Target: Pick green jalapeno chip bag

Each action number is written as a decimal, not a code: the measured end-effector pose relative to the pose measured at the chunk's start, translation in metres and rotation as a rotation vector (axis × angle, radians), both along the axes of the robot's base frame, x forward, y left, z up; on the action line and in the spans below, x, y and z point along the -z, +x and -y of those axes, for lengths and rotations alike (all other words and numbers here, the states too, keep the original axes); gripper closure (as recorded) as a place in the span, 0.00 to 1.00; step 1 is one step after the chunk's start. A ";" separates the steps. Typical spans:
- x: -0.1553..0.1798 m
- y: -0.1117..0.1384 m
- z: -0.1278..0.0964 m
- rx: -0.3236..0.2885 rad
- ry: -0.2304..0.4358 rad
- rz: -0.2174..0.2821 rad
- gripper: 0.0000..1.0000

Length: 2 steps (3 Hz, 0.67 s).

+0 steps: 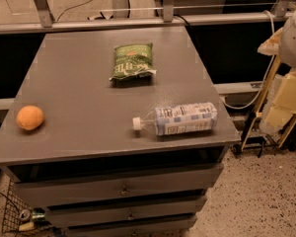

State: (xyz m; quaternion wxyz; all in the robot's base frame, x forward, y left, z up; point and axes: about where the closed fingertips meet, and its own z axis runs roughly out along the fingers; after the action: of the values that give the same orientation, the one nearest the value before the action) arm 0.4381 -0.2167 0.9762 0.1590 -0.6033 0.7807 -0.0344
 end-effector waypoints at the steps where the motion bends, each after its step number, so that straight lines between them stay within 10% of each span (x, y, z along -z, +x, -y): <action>1: 0.000 0.000 0.000 0.000 0.000 0.000 0.00; 2: 0.001 0.051 0.000 -0.070 0.020 0.050 0.00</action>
Offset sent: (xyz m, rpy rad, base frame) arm 0.1046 -0.0097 -0.0034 0.0367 -0.0961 0.1265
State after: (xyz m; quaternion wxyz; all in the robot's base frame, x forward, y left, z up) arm 0.4896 -0.2168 0.9751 0.1855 -0.6275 0.7554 -0.0364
